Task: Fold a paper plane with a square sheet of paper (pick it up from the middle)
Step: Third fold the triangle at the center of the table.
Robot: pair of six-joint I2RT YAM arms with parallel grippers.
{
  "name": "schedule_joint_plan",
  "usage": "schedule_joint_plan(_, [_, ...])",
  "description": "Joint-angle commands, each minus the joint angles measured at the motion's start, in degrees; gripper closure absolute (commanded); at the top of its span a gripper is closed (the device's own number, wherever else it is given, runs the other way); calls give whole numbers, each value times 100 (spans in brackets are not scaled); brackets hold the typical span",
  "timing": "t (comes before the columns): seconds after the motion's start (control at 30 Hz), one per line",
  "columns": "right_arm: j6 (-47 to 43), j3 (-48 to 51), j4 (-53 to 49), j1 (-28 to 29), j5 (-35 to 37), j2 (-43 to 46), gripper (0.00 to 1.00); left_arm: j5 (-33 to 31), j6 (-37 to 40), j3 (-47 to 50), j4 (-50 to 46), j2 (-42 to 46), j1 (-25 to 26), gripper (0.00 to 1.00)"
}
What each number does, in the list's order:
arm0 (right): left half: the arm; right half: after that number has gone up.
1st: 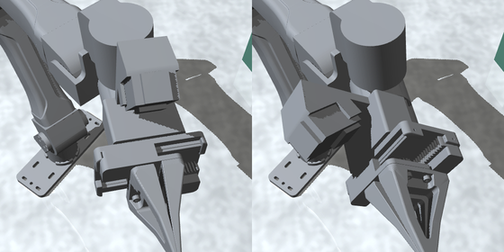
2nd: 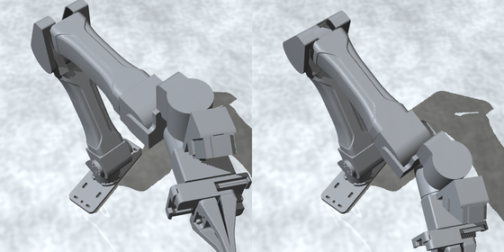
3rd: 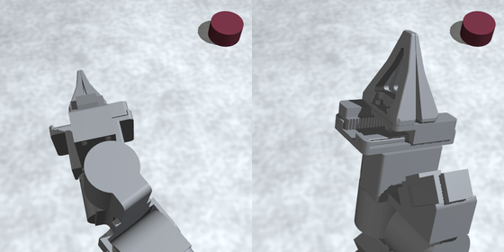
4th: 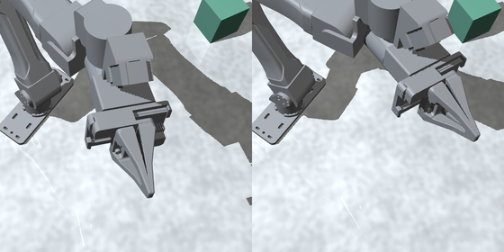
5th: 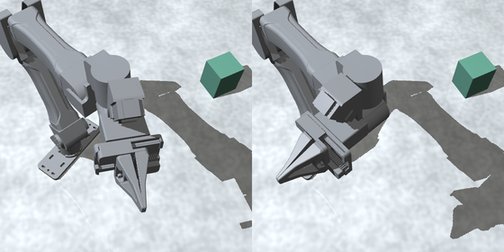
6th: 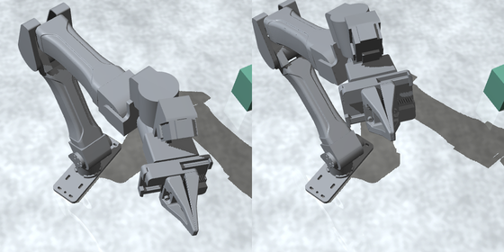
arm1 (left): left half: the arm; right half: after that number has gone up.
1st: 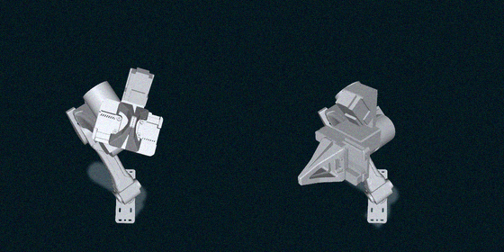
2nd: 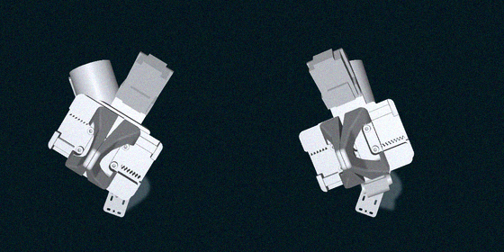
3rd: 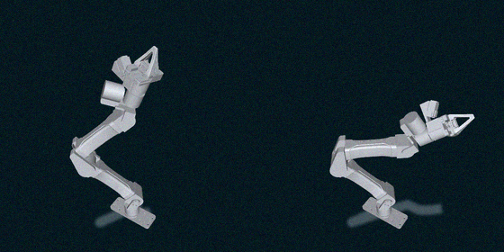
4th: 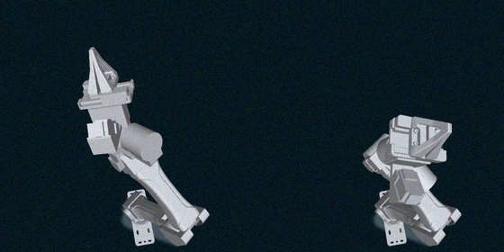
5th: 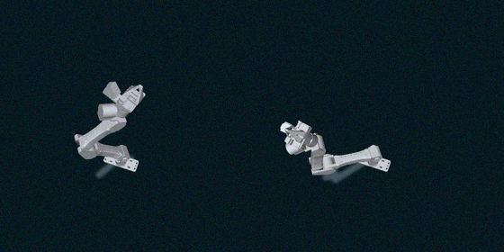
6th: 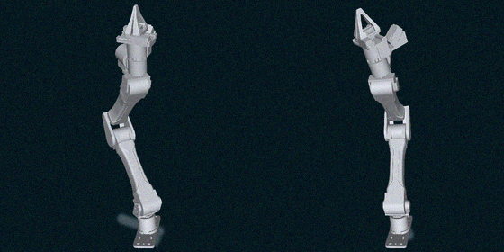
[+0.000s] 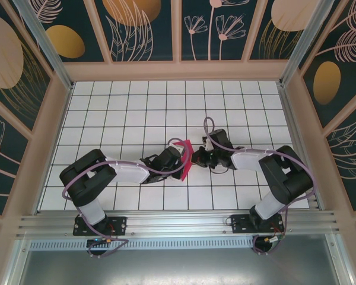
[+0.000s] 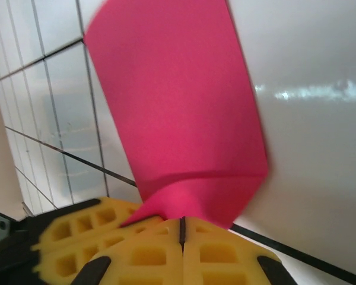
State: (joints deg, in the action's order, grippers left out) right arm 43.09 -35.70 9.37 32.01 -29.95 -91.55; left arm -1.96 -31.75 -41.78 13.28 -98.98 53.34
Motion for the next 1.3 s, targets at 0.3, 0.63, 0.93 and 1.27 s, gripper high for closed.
schedule_joint_plan(0.3, [110,47,61,138,86,-160,96,-69,-70,106,-261,28,-35,100])
schedule_joint_plan(0.63, [384,168,271,370,-11,146,95,-39,-109,152,-177,31,-38,100])
schedule_joint_plan(0.93, [450,309,415,458,127,-386,96,11,-95,177,-152,38,-39,100])
schedule_joint_plan(1.27, [525,234,327,670,46,163,95,-9,-112,197,-159,44,-35,100])
